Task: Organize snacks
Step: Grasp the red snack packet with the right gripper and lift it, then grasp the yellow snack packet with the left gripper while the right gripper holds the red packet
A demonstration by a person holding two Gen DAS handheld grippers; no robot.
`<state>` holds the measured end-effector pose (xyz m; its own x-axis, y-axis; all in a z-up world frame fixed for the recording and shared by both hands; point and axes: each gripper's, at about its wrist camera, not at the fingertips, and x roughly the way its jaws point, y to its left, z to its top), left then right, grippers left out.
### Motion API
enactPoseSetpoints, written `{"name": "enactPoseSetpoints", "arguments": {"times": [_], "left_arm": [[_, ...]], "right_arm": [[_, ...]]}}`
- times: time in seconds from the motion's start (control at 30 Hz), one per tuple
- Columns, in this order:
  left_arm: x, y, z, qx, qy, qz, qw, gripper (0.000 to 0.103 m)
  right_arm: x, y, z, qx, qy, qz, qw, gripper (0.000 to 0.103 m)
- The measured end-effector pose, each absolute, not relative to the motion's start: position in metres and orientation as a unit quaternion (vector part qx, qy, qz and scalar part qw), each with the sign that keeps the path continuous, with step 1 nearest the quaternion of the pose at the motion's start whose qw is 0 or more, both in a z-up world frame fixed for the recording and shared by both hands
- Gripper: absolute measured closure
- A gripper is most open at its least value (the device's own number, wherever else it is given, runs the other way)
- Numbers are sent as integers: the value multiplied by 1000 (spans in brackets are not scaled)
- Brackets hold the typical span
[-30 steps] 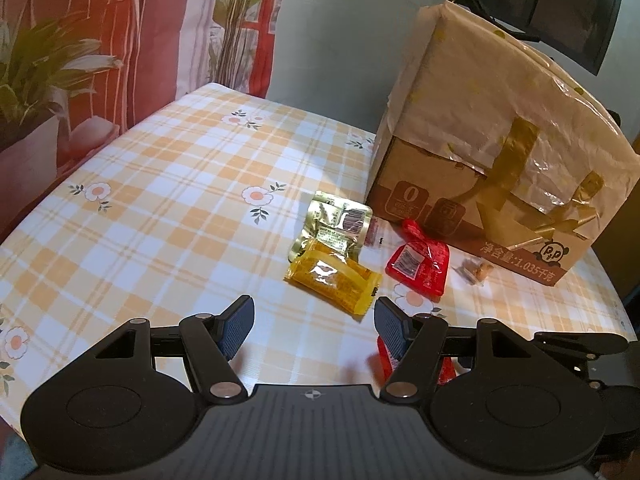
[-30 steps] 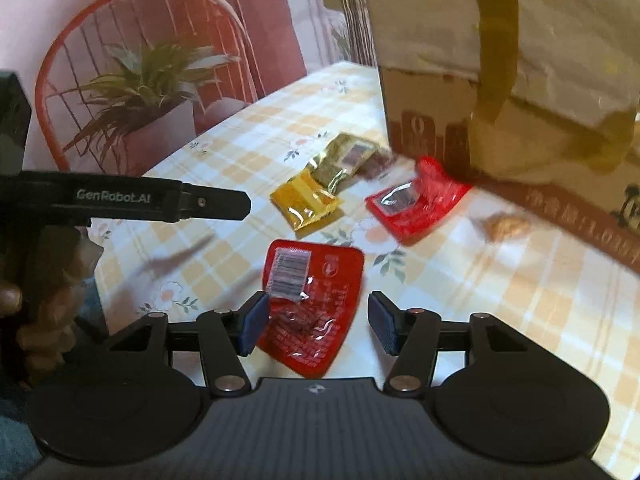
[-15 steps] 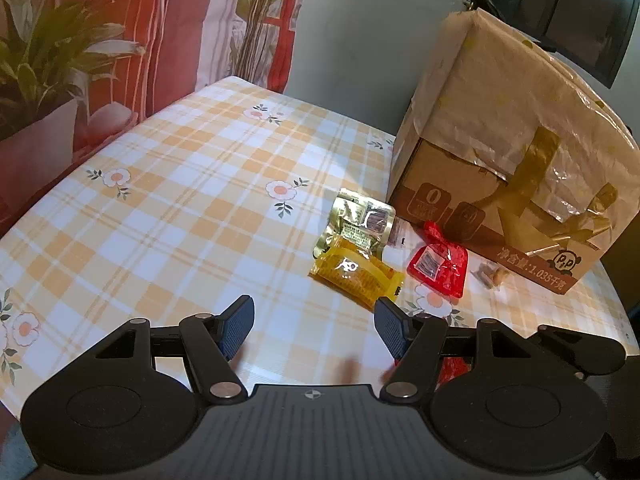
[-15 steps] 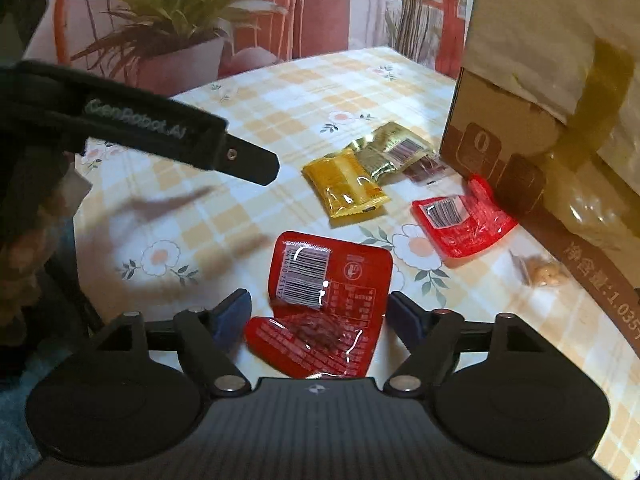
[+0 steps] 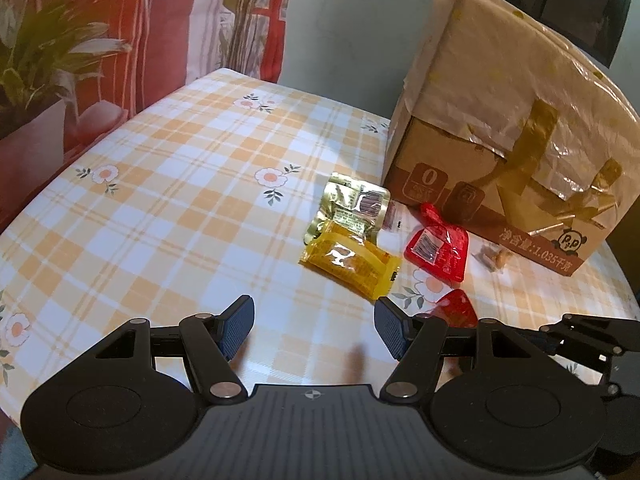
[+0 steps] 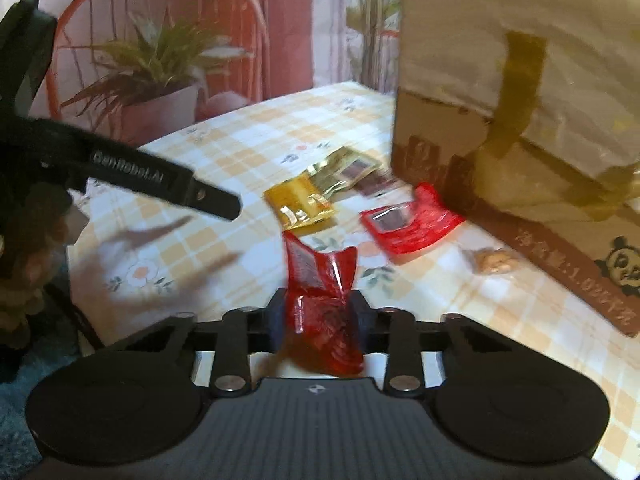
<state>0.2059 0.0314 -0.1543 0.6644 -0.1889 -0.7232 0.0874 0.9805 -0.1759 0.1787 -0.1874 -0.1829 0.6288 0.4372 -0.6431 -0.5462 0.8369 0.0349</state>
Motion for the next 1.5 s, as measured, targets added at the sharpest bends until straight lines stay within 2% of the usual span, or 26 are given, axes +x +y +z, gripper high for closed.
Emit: {"name": "enactPoseSetpoints", "arguments": {"times": [0.47, 0.63, 0.73, 0.97, 1.3, 1.5], "left_arm": [[244, 9, -161, -53, 408, -95, 906, 35], [265, -1, -164, -76, 434, -39, 897, 35], [263, 2, -164, -119, 453, -23, 883, 35], [262, 6, -162, -149, 459, 0, 876, 36], [251, 1, -162, -167, 466, -49, 867, 37], [269, 4, -167, -144, 442, -32, 885, 37]], "right_arm": [[179, -236, -180, -21, 314, 208, 926, 74], [178, -247, -182, -9, 317, 197, 928, 74], [177, -250, -183, -5, 316, 196, 928, 74], [177, -259, -185, 11, 317, 190, 929, 74], [177, -260, -186, 15, 315, 190, 930, 74], [177, -260, -186, 14, 315, 190, 930, 74]]}}
